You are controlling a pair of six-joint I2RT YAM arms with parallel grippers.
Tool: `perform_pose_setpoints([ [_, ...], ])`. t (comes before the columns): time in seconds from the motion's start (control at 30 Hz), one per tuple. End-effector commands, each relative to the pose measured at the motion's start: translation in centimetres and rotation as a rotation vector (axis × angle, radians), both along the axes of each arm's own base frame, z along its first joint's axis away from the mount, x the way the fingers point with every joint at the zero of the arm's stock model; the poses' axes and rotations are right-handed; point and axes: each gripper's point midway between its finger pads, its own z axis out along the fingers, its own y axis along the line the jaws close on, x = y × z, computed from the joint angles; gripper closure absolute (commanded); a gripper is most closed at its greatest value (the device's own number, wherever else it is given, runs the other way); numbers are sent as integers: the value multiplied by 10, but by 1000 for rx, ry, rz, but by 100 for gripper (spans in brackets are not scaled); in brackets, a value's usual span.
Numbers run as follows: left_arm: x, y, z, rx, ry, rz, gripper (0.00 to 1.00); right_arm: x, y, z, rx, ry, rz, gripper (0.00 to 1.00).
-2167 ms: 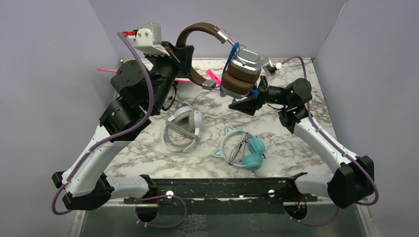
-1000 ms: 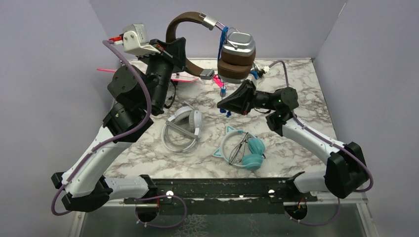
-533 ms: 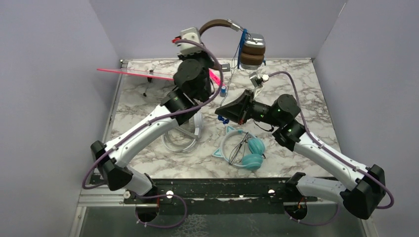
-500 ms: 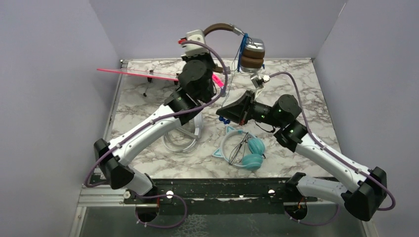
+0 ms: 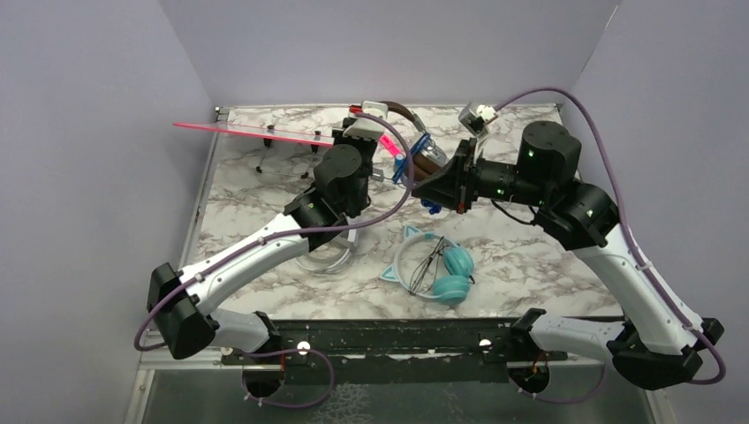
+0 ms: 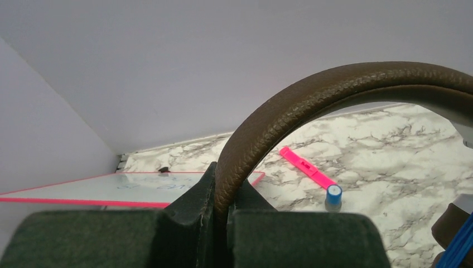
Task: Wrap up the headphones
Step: Wrap the headphones cable around the headphones.
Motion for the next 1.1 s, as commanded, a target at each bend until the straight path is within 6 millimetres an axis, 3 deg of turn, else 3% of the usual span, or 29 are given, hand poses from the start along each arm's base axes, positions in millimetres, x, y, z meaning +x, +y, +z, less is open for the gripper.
perform_pose_setpoints([
  [0.0,-19,11,2,141,11,-119,100,-21,-19,-15,-231,-68,110,100],
  [0.2,-62,-2,-13,290,41,-432,100,-37,-25,-29,-357,-142,288,100],
  [0.43,-112,-11,-38,388,96,-727,100,-56,-31,-29,-331,-292,400,99],
  [0.77,-181,-41,-2,126,108,-1084,100,-56,-32,-51,-311,-389,403,100],
  [1.07,-182,-38,21,-99,154,-1036,100,-64,-27,-47,-185,-447,381,92],
])
